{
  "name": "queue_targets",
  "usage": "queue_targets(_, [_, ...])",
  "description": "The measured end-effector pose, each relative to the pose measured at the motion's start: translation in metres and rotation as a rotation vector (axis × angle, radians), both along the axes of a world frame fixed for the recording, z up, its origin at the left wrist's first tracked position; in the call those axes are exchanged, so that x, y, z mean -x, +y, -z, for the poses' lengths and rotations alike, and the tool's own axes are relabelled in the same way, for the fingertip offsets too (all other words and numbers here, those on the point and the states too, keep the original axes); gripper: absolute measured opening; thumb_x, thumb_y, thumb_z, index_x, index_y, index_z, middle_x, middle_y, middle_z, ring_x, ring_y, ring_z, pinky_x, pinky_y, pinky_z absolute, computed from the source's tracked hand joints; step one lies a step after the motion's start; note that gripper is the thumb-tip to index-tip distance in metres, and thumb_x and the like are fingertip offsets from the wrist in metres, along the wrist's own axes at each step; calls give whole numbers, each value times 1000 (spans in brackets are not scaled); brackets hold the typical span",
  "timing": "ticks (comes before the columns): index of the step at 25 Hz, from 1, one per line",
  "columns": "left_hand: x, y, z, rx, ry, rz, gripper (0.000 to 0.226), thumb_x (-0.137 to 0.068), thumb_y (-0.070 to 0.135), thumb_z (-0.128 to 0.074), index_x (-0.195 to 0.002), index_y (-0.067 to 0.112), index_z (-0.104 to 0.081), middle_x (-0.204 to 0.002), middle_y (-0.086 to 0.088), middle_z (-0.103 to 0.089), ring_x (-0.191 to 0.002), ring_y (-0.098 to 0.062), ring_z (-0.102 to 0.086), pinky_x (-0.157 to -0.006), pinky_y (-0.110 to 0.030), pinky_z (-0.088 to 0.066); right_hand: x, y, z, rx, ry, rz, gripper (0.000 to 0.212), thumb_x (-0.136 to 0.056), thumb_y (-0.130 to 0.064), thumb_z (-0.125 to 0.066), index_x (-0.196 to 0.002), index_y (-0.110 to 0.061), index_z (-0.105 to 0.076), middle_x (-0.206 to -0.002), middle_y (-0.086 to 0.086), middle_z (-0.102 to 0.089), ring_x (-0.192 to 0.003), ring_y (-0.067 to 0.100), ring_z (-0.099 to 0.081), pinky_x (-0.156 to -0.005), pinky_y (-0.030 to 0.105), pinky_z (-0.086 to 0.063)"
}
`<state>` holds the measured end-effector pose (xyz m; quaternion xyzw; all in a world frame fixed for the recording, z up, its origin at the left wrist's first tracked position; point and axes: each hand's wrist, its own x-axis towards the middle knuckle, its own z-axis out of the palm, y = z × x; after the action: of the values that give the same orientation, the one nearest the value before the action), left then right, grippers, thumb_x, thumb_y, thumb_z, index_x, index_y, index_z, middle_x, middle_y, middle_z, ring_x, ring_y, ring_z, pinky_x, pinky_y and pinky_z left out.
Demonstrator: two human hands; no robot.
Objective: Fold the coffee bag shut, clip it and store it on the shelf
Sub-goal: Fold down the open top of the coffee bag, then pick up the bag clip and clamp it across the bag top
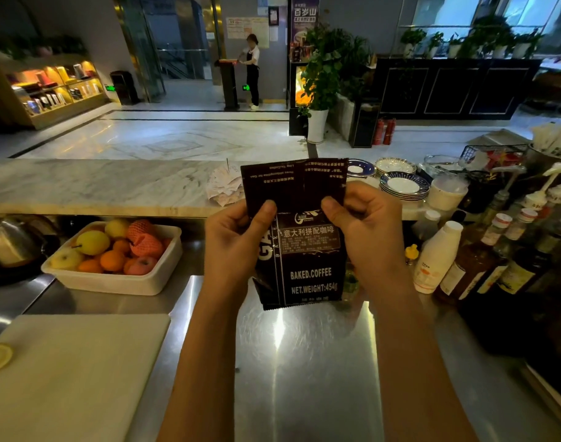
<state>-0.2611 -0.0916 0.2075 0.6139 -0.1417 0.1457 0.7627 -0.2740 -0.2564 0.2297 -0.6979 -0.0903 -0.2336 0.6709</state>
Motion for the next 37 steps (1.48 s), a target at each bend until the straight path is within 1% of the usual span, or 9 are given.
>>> queue_targets(7, [7, 17, 32, -25, -1, -244, 19, -93, 9, -60, -107, -1, -67, -87, 2, -77, -82, -16, -74, -70, -29, -59, -17, 3, 29, 9, 112, -340, 33, -92, -4, -62, -124, -8, -57, -118, 4, -70, -111, 12, -66, -89, 27, -56])
queue_targets(13, [26, 67, 90, -27, 123, -384, 13, -92, 5, -58, -101, 6, -68, -82, 9, -77, -78, -9, -73, -69, -25, -59, -34, 29, 123, 189, 387, -349, 27, -93, -17, -62, -120, -14, -60, -114, 4, -68, -107, 14, -65, -94, 33, -55])
queue_targets(17, [17, 119, 129, -20, 201, -414, 24, -92, 0, -59, -91, 19, -74, -78, 12, -77, -72, -4, -71, -65, -20, -57, -52, 81, 197, 308, 619, -329, 20, -93, -19, -62, -114, -20, -63, -110, 6, -70, -102, 20, -68, -89, 35, -56])
queue_targets(19, [9, 145, 138, -1, 210, -394, 24, -90, 5, -61, -89, 24, -76, -80, 10, -78, -74, -6, -72, -66, -22, -57, -60, 108, 229, 395, 712, -346, 22, -93, -18, -61, -115, -20, -62, -108, 7, -70, -99, 23, -68, -77, 30, -55])
queue_targets(22, [-7, 186, 151, 21, 213, -352, 17, -87, 11, -64, -92, 22, -76, -83, 9, -78, -77, -8, -72, -69, -24, -57, -62, 150, 274, 568, 800, -376, 28, -91, -21, -64, -118, -19, -59, -109, 4, -67, -98, 21, -65, -66, 20, -50])
queue_targets(26, [-23, 231, 173, -4, 256, -298, 23, -91, 5, -63, -94, 24, -76, -86, 9, -78, -80, -9, -72, -72, -25, -56, -60, 182, 329, 1060, 745, -362, 36, -91, -31, -62, -125, -21, -55, -123, 3, -58, -114, 22, -56, -94, 35, -49])
queue_targets(30, [-35, 262, 190, -8, 299, -271, 16, -91, 3, -62, -96, 14, -72, -84, 11, -77, -78, -7, -71, -69, -23, -55, -56, 190, 353, 1381, 753, -459, 29, -91, -31, -60, -118, -21, -58, -116, 3, -55, -106, 22, -53, -86, 36, -49])
queue_targets(34, [-46, 279, 198, -1, 317, -259, 16, -91, 3, -62, -97, 14, -72, -84, 12, -77, -79, -5, -71, -69, -22, -55, -53, 191, 362, 1403, 780, -440, 20, -94, -29, -55, -111, -20, -58, -108, 4, -58, -93, 22, -58, -79, 35, -49])
queue_targets(37, [-52, 284, 202, 19, 335, -243, 15, -91, 6, -62, -98, 14, -73, -86, 10, -78, -80, -8, -72, -70, -25, -56, -56, 190, 361, 1253, 869, -387, 15, -92, -30, -60, -100, -17, -59, -97, 7, -63, -87, 25, -62, -75, 35, -50])
